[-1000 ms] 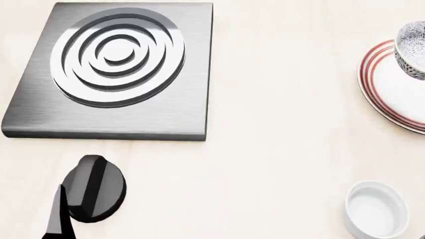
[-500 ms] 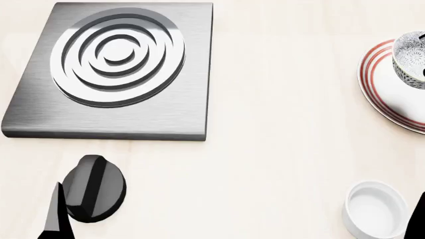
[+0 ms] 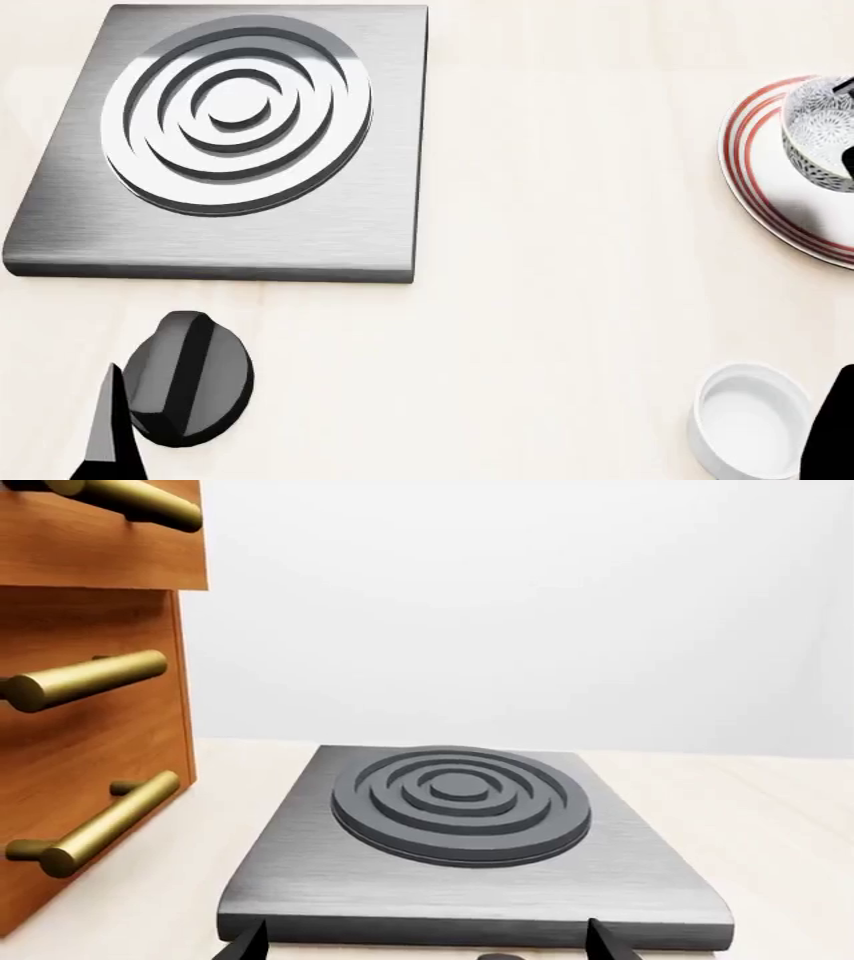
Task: Pick the akita bowl next to the ramekin and place it on the plate.
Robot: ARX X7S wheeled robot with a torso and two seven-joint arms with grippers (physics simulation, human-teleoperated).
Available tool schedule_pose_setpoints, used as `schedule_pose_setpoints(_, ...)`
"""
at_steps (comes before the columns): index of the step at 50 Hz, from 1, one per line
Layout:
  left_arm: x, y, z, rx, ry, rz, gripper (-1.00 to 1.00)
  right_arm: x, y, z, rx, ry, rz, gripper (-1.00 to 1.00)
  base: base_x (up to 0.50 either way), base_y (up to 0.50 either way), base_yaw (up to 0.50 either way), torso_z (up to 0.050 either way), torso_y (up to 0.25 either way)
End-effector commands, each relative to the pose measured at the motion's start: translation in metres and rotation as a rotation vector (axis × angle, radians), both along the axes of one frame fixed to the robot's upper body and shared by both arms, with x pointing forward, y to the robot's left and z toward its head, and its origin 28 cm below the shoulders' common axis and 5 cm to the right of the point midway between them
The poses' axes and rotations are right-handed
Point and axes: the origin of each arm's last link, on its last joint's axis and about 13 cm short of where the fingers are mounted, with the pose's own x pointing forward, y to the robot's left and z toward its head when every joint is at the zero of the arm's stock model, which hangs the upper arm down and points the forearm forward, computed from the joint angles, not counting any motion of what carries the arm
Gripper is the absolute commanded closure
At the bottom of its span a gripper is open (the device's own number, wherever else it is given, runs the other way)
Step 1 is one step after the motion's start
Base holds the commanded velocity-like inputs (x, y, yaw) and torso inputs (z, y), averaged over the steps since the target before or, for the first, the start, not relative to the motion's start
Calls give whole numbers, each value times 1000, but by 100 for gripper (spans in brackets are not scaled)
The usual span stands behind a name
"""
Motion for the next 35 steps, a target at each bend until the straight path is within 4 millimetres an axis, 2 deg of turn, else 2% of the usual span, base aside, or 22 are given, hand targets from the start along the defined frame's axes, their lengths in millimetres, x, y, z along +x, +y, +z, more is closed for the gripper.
schedule_pose_setpoints(1,1,0,0,0,-1,2,-100,0,0,-3,12,-6,-1,100,0,0,0,0,10)
schedule_pose_setpoints(35,1,2,1,-7,1,11,-100,-1,-2,-10,5,11,-11,100,0,0,0,0,0)
